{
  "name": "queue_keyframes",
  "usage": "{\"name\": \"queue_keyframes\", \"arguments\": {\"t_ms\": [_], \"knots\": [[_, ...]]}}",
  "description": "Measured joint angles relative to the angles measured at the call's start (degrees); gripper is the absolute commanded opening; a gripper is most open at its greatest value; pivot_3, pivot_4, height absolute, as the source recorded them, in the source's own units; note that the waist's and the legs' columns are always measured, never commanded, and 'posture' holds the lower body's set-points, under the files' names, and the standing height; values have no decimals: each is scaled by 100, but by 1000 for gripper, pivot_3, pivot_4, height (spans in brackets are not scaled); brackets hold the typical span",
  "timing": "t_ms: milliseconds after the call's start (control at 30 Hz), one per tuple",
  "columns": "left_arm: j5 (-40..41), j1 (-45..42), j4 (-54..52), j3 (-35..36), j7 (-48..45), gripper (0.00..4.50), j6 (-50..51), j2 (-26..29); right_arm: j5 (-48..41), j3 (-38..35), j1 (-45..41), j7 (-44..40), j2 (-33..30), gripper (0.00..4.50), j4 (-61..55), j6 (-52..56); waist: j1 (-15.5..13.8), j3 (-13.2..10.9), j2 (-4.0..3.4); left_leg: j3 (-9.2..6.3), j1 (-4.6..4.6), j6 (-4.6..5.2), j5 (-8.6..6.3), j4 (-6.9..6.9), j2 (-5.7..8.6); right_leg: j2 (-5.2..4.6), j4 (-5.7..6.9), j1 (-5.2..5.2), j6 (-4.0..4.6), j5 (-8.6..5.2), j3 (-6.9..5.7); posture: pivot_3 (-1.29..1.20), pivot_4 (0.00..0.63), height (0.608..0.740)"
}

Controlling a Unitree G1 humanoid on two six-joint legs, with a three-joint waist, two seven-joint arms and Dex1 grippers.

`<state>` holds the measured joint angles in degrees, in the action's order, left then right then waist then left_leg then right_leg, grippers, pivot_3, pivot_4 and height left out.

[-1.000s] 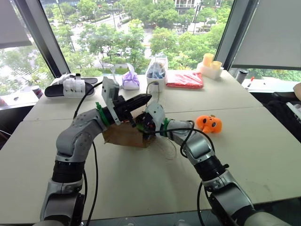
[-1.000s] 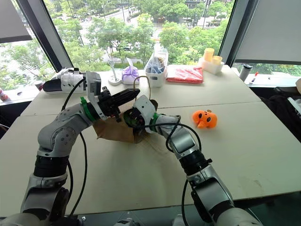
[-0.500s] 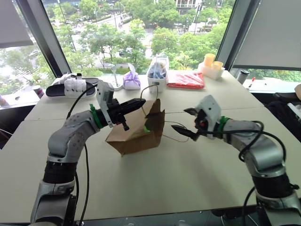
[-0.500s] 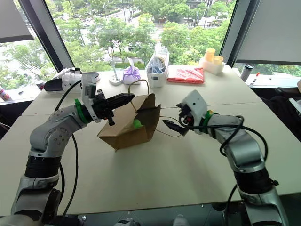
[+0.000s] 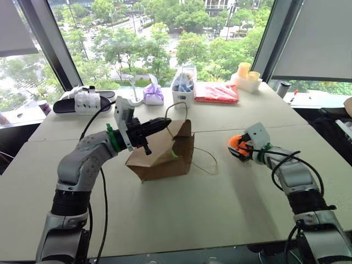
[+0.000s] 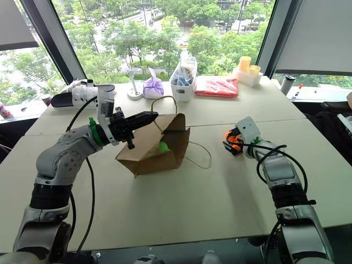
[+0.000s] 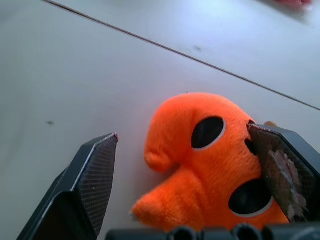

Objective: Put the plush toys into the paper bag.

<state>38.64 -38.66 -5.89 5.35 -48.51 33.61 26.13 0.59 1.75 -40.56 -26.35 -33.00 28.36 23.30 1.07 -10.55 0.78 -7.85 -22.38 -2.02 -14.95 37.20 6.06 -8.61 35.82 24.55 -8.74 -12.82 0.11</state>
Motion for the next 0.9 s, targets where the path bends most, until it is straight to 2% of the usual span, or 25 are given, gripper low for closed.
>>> {"name": "queue_keyframes", "arguments": {"t_ms": [133,167,233,433,533,700,800,900], "knots": [[22,8,-103,2,29,0,44,7,334,151,-372,289,46,4465,927,-559,-3,0,0,0,-1,0,0,-1,0,1,-4,-1,0,0,0,0,150,740],[27,8,-111,2,34,0,66,13,369,168,-440,318,59,4231,1084,-678,-2,0,0,0,-1,0,0,0,1,1,-4,-2,0,0,0,0,150,740],[31,13,-117,3,58,0,83,15,442,209,-520,365,61,3543,1308,-848,0,0,0,-1,-1,0,0,1,1,2,-4,-3,0,0,0,0,150,740],[62,37,-127,42,66,0,90,106,538,210,-582,353,50,595,1455,-1085,25,0,0,-3,0,0,0,-1,0,3,-4,-2,0,0,0,0,150,740],[72,101,-93,130,2,0,90,316,357,108,-490,68,55,595,1016,-842,55,0,0,-7,0,-1,0,-4,-2,4,-3,0,0,0,0,0,150,740],[67,143,59,241,-122,0,89,515,-435,-15,-257,-733,149,595,-1163,149,112,-1,-2,-20,-1,0,0,-6,-2,3,-3,2,0,0,0,0,150,740],[67,145,78,238,-198,0,89,534,-812,216,-222,-1159,213,595,-2509,810,113,-1,-2,-24,-1,1,-1,-6,-2,3,-3,2,-1,0,-2,0,150,740],[64,145,109,238,-235,0,89,549,-994,445,-169,-1299,362,595,-3135,1246,103,-1,-2,-23,-1,1,-1,-4,-2,1,-3,1,-1,0,-2,0,150,740]]}}
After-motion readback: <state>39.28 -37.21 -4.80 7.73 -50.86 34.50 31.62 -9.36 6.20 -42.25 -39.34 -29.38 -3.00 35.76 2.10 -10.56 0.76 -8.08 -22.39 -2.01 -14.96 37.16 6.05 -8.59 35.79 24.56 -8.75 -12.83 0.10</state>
